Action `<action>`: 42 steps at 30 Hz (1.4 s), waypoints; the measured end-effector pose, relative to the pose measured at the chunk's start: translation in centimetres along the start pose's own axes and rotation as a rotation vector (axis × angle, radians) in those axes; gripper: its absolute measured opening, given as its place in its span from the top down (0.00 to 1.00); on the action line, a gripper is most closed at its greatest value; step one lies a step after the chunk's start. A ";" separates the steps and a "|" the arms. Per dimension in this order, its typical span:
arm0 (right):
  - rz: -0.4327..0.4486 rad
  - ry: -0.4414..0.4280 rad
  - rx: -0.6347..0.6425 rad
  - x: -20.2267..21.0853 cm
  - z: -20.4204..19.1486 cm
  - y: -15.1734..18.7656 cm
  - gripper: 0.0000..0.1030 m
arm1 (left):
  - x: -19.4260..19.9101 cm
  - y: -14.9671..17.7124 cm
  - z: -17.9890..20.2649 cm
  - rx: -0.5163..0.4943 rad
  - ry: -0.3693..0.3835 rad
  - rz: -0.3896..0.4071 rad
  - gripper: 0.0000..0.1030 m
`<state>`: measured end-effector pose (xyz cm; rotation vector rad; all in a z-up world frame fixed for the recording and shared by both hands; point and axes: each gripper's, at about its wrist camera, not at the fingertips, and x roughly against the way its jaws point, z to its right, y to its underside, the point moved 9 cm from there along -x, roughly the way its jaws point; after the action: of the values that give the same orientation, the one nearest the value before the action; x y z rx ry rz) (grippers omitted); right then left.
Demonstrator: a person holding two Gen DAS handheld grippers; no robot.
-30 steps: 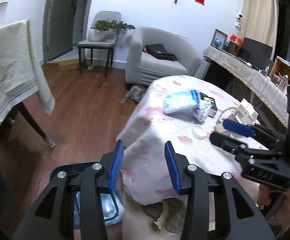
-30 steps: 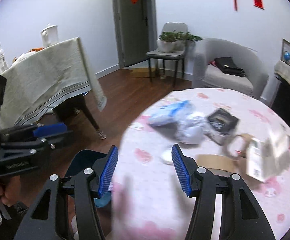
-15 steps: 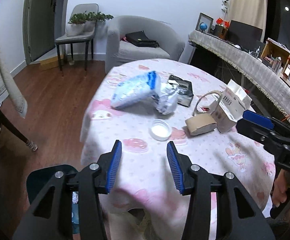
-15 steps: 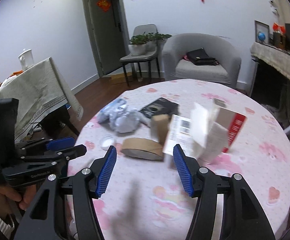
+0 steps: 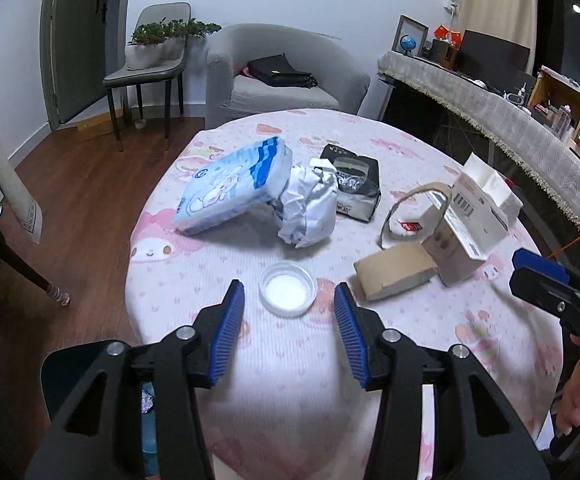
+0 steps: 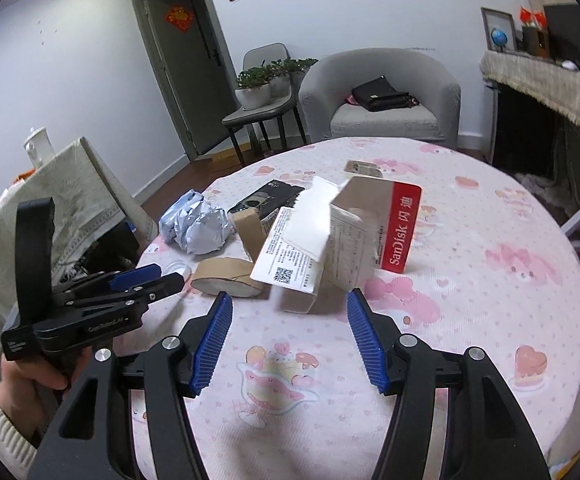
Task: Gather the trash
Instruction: 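Grasp the white label card with the right gripper while the left gripper grasps another clear lid, then carry the card and lid to the teal bin and release them inside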
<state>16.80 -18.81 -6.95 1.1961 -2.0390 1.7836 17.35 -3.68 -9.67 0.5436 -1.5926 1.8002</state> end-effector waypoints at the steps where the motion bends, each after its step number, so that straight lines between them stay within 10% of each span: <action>1: -0.002 0.000 -0.005 -0.1 0.1 0.0 0.41 | -0.1 -0.1 0.1 -0.001 -0.003 0.000 0.66; 27: 0.031 0.106 -0.049 -3.7 1.2 -3.4 0.99 | 1.8 0.6 -0.9 0.012 0.025 0.014 0.69; 42: 0.215 0.135 0.031 -1.3 -3.1 -6.9 1.00 | 5.4 0.6 -6.6 0.094 -0.003 0.072 0.69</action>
<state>21.09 -15.16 -1.70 0.8647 -2.1369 1.9383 13.95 3.90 -7.45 0.5379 -1.5539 1.9363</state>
